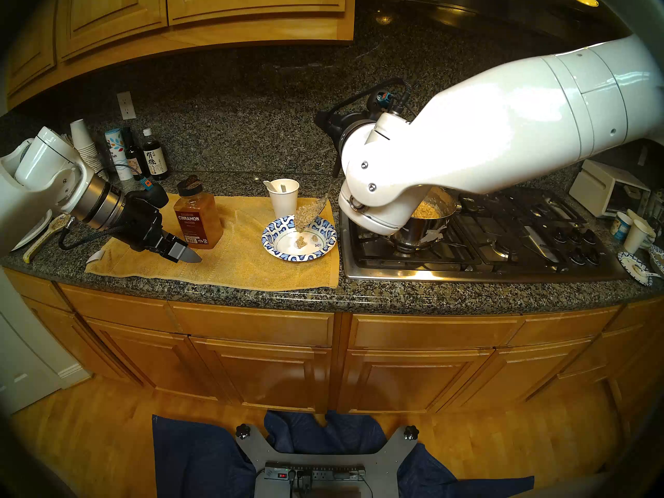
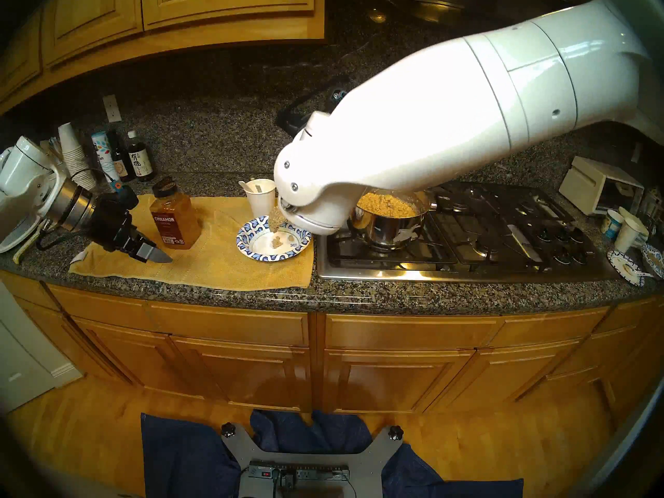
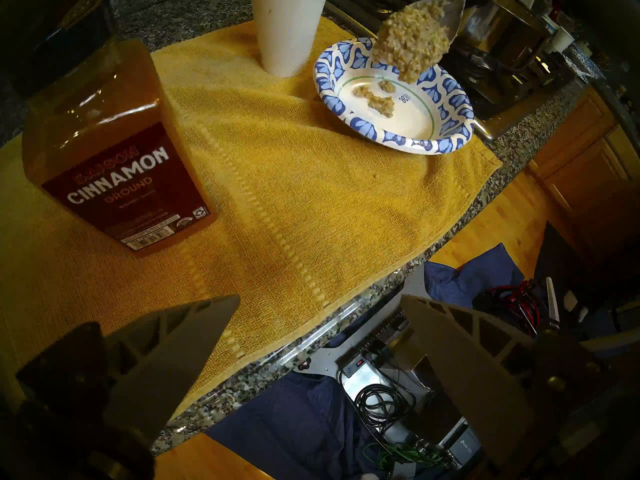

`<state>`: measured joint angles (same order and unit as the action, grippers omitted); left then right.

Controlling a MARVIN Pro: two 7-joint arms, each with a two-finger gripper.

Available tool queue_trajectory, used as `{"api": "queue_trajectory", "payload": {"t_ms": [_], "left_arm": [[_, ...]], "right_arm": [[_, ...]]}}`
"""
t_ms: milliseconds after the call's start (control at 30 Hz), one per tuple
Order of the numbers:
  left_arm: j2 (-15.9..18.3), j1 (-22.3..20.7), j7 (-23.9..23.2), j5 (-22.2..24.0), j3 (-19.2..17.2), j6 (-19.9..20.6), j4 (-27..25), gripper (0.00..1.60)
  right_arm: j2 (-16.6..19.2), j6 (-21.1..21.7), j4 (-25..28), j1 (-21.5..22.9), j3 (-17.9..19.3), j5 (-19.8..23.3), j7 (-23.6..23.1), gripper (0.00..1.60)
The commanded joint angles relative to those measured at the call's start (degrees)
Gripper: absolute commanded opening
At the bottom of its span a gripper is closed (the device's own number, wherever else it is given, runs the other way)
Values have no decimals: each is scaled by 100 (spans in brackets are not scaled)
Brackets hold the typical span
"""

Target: Scoop oatmeal into bowl and add cinnamon

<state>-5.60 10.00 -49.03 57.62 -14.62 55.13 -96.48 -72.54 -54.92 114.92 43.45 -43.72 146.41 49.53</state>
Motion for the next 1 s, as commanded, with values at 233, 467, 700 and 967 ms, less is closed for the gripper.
{"api": "queue_trajectory", "payload": {"t_ms": [233, 467, 700, 967], "left_arm": [[-13, -133, 2, 7, -128, -20, 7, 160], [-13, -131, 1, 7, -129, -22, 8, 160], [-13, -128, 0, 7, -128, -23, 8, 160], [-13, -121, -1, 6, -128, -26, 8, 160]], "right_arm": [[-228, -8, -59, 263, -287, -895, -12, 0], [-286, -8, -96, 288, -432, -1223, 52, 0], [-346, -8, -147, 301, -574, -1497, 87, 0], [-475, -8, -217, 279, -782, -1918, 102, 0]]}}
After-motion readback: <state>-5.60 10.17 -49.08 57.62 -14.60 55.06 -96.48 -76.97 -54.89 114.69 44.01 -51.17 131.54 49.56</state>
